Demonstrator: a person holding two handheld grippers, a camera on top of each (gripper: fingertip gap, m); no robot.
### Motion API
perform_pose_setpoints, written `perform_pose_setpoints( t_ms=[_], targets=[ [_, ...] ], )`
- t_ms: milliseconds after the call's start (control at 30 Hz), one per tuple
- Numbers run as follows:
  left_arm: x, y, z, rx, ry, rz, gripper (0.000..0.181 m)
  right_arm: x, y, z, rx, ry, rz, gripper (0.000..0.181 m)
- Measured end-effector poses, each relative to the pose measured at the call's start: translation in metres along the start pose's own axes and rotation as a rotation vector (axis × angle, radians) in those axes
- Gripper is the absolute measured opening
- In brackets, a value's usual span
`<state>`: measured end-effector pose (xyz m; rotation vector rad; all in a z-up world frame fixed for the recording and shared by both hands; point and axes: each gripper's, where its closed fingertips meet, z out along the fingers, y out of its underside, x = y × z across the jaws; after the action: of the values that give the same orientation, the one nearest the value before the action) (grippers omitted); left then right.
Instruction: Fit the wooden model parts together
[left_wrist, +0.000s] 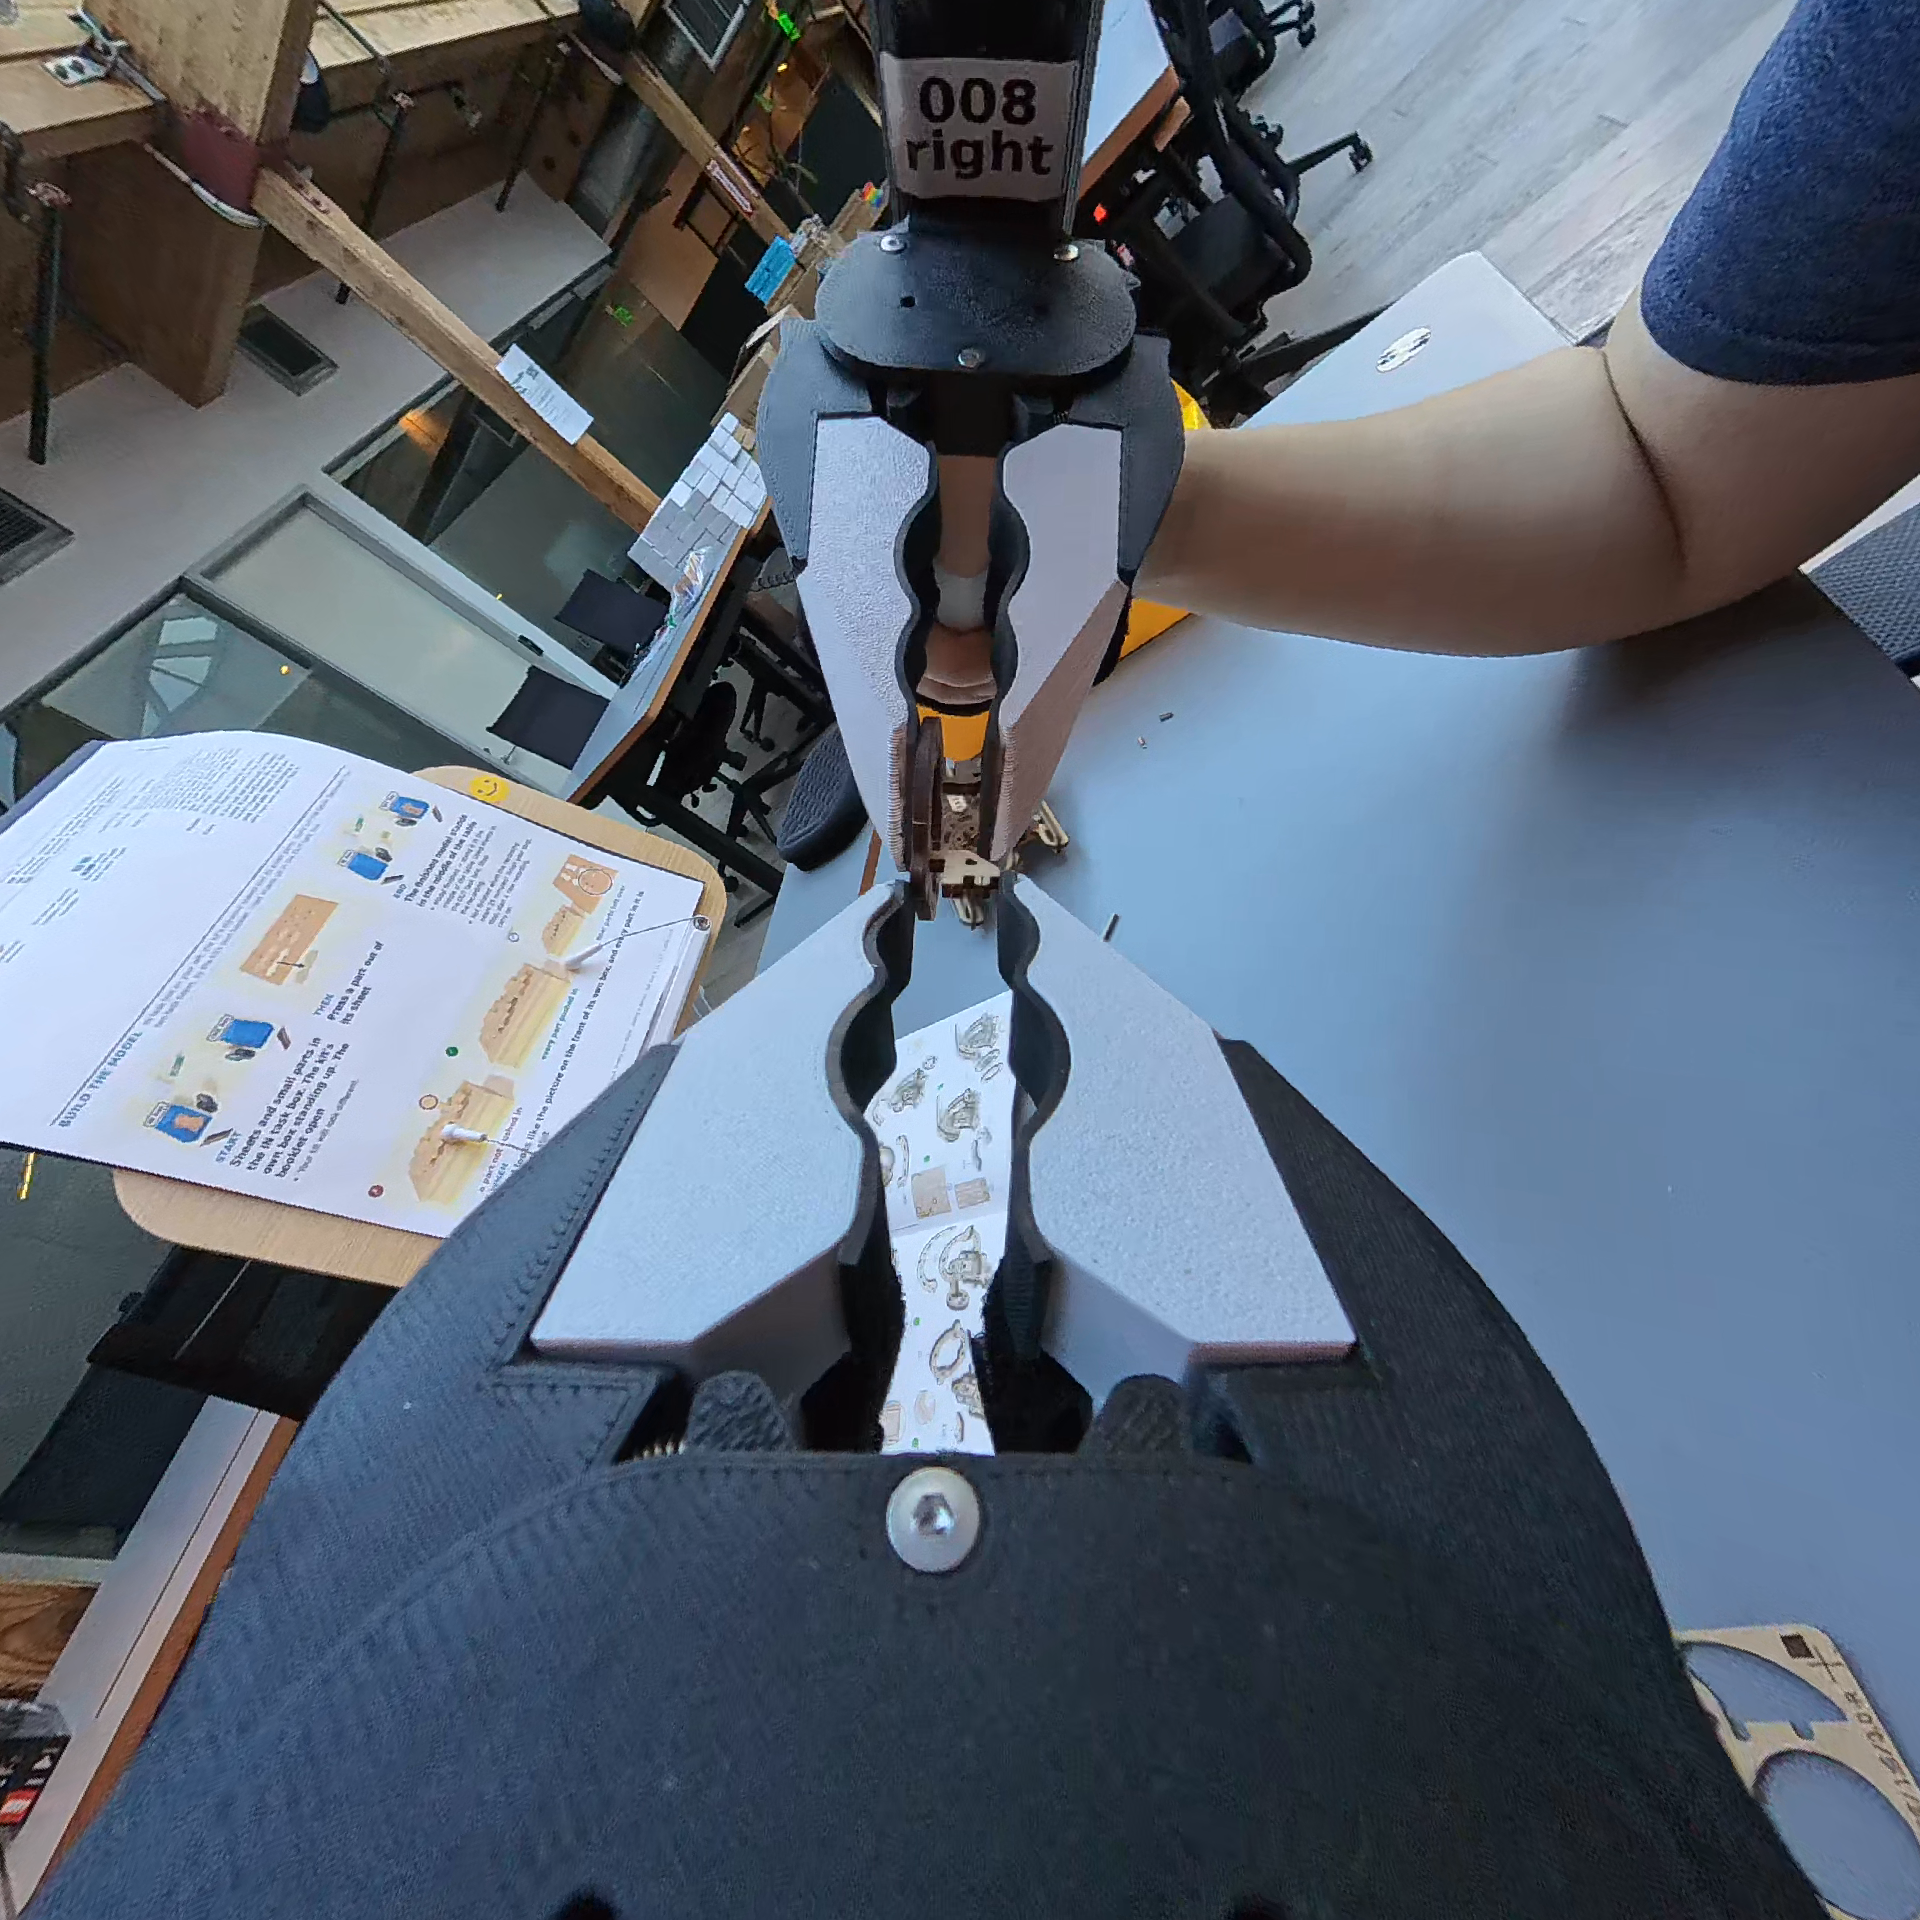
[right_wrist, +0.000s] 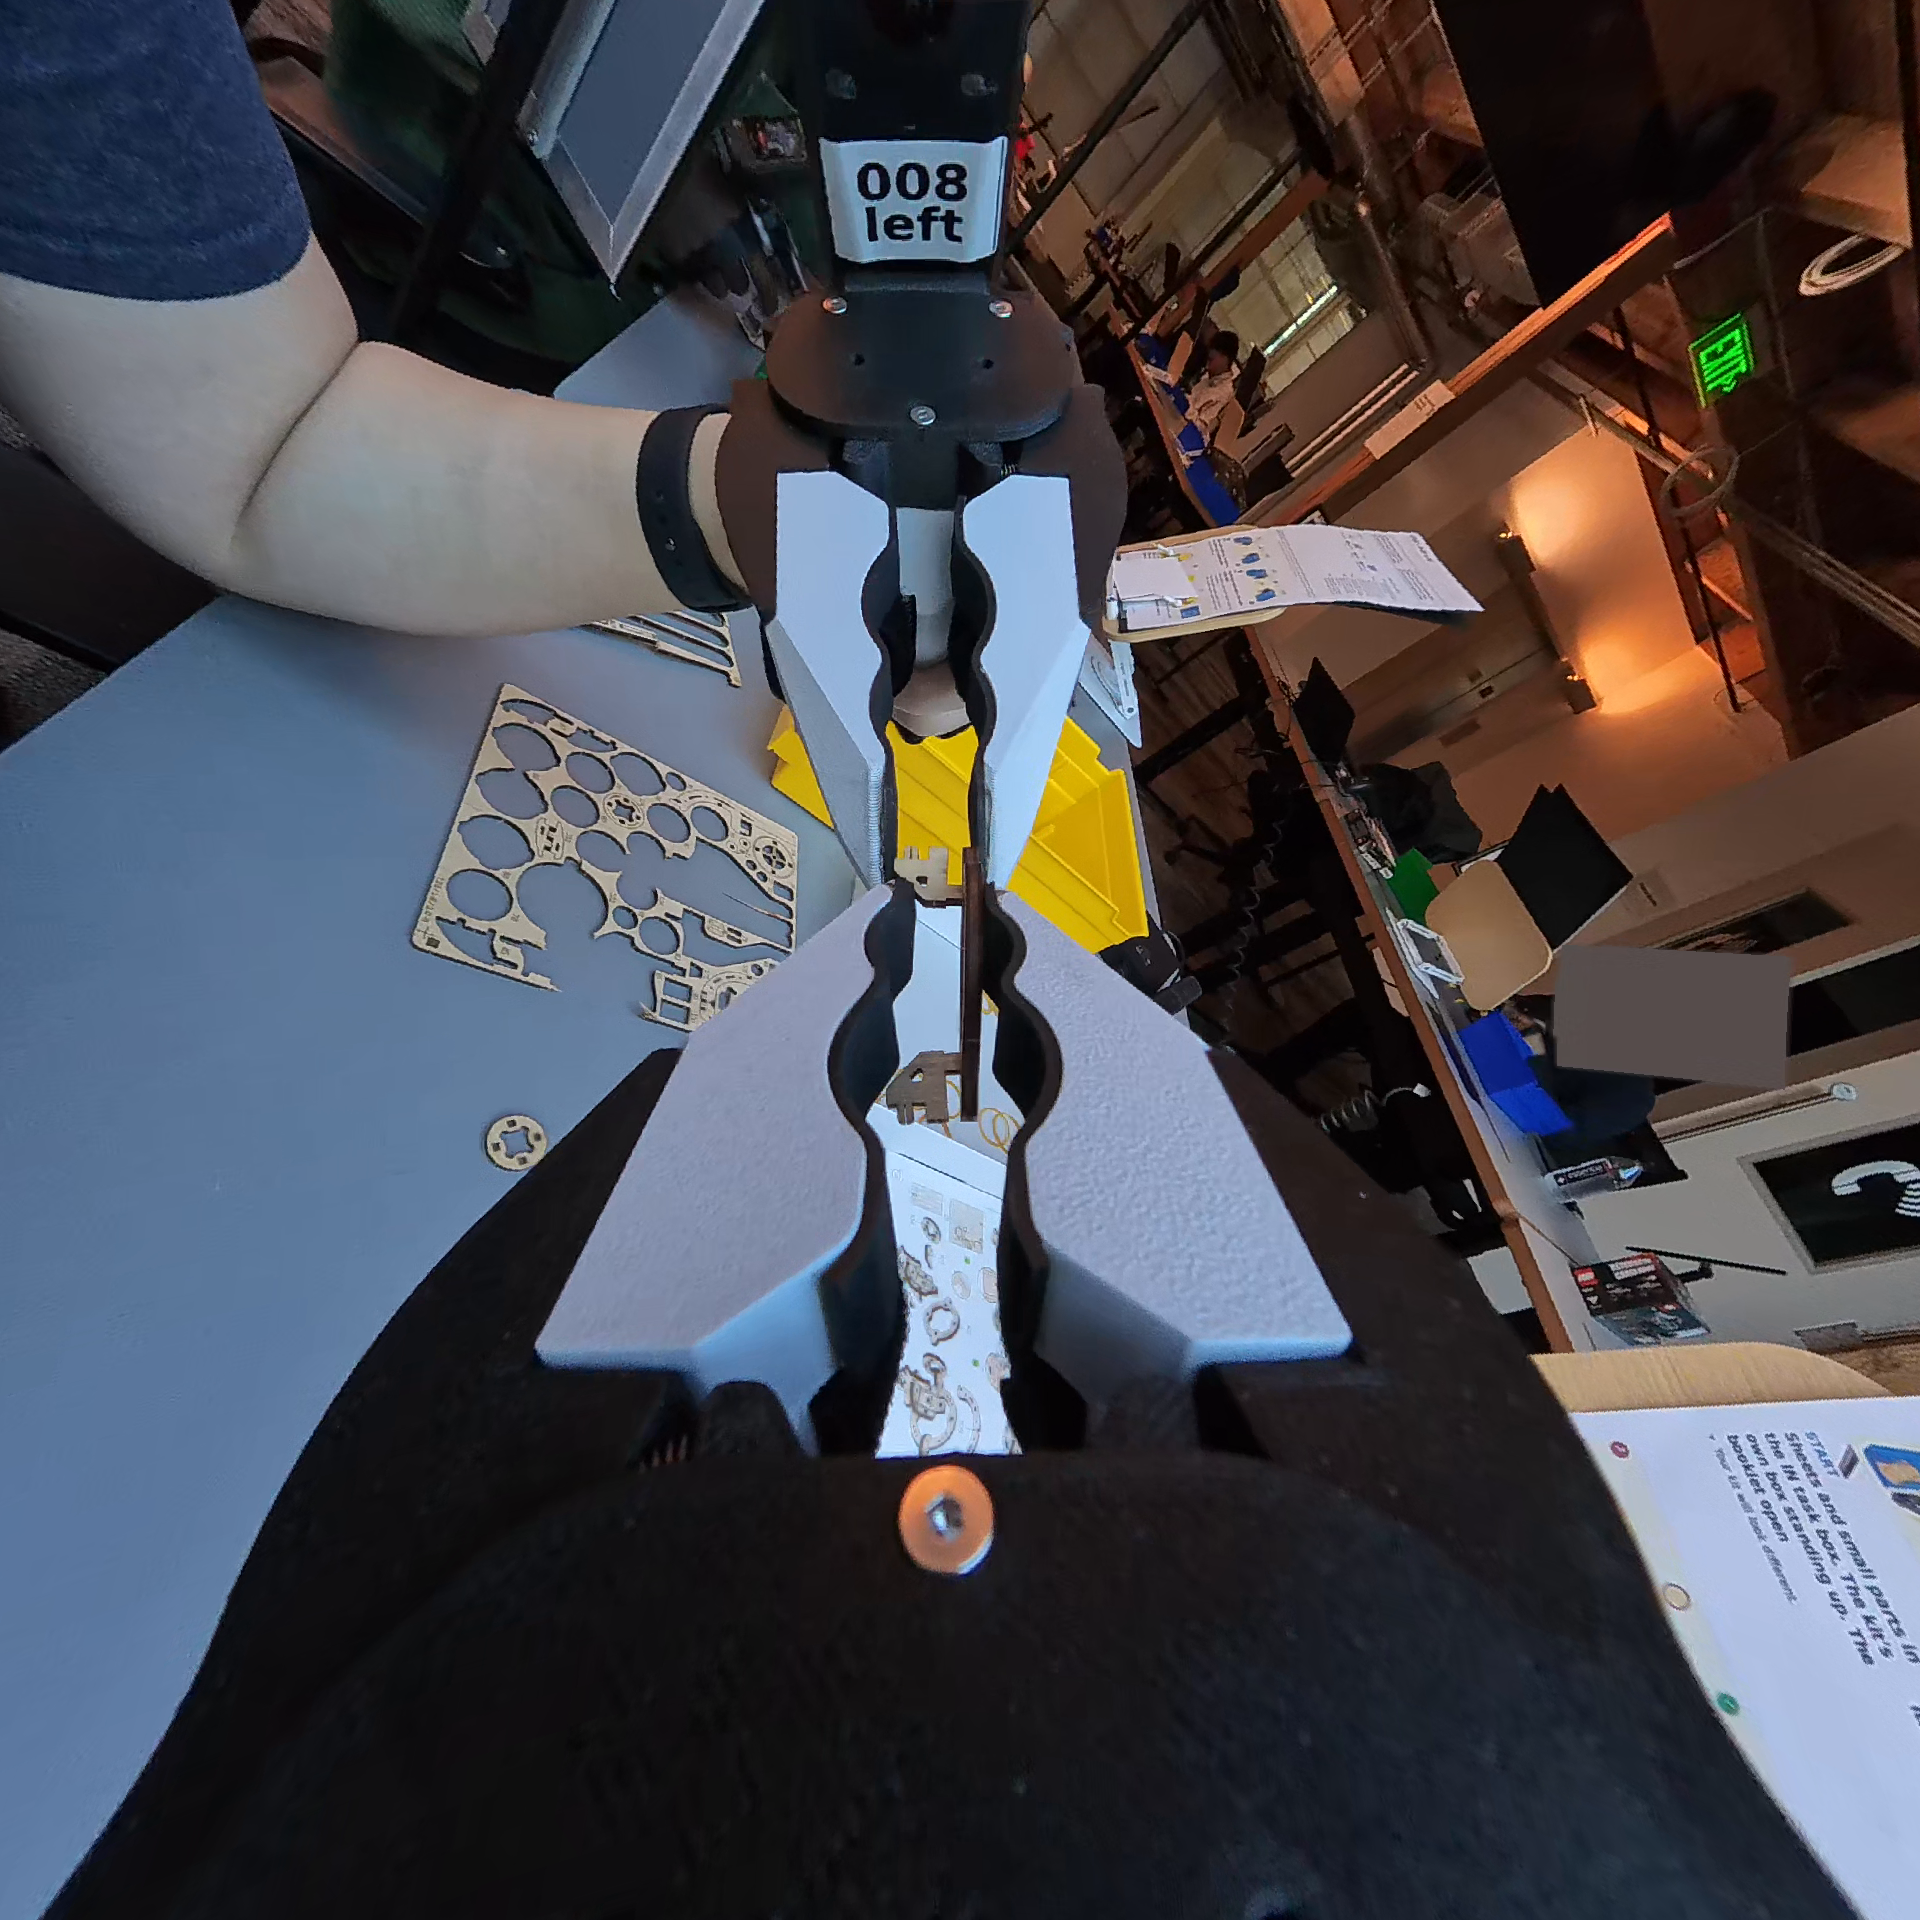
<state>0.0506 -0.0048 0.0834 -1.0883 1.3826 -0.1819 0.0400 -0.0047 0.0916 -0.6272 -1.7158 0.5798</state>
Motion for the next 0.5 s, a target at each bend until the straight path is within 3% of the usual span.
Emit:
perform_pose_setpoints(
  t_ms=[500],
  targets=[
    [-0.008, -0.014, -0.007, 0.025, -0.109, 0.123, 0.014, 0.009, -0.018, -0.003, 0.025, 0.111, -0.066, 0.013]
  ],
)
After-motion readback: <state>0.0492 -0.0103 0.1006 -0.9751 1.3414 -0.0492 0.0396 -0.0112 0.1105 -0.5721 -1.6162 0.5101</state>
